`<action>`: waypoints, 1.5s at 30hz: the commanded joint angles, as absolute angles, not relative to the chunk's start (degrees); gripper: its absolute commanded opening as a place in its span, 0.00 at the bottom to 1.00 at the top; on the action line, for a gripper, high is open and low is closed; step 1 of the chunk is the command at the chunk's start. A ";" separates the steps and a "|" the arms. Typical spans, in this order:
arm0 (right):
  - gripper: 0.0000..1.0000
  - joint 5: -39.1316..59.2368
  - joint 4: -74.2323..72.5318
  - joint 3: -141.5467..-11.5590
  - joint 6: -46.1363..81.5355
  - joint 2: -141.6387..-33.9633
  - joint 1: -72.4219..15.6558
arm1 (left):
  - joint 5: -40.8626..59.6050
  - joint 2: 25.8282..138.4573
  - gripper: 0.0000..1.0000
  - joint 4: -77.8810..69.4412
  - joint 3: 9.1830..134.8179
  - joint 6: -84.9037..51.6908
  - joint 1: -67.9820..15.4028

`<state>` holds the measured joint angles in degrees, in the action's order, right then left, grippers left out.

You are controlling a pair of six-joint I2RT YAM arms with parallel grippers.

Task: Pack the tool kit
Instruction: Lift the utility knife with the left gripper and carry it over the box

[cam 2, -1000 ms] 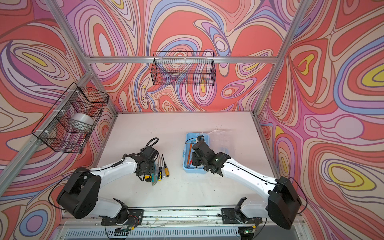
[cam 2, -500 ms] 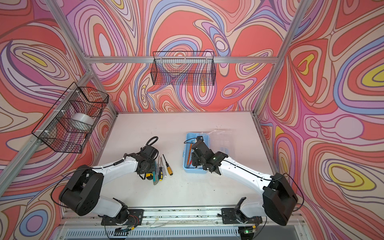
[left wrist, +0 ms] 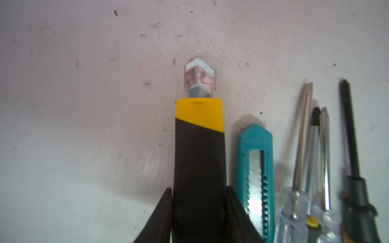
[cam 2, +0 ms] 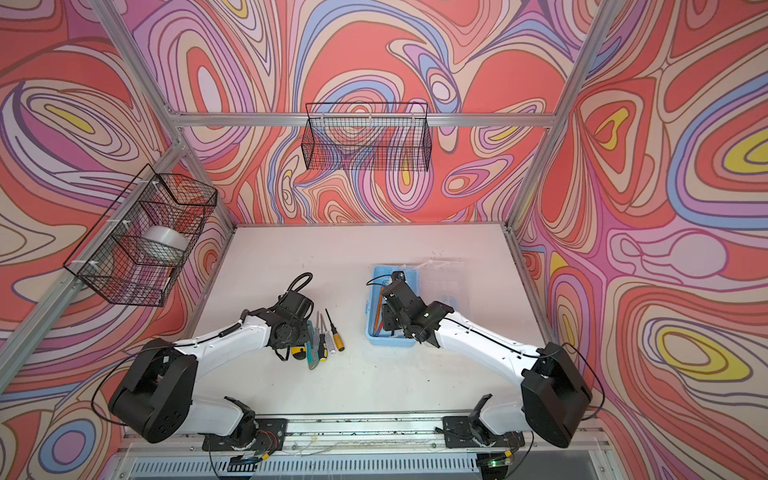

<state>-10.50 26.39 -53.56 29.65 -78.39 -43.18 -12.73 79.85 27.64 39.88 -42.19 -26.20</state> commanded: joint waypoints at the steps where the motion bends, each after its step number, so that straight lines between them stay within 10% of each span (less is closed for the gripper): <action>1: 0.54 -10.52 25.75 -54.62 29.83 -78.60 -42.89 | -14.53 76.54 0.26 32.91 41.89 -42.06 -25.78; 15: 0.54 -16.23 29.24 -54.21 30.32 -70.02 -41.60 | -11.47 69.60 0.21 37.49 54.20 -45.40 -36.89; 45: 0.53 -25.84 40.38 -55.11 30.04 -48.41 -38.64 | -1.57 113.22 0.20 24.31 96.97 -44.85 -54.12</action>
<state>-24.69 39.51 -54.02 30.33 -48.86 -38.96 -1.89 111.55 24.23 94.50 -44.62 -53.84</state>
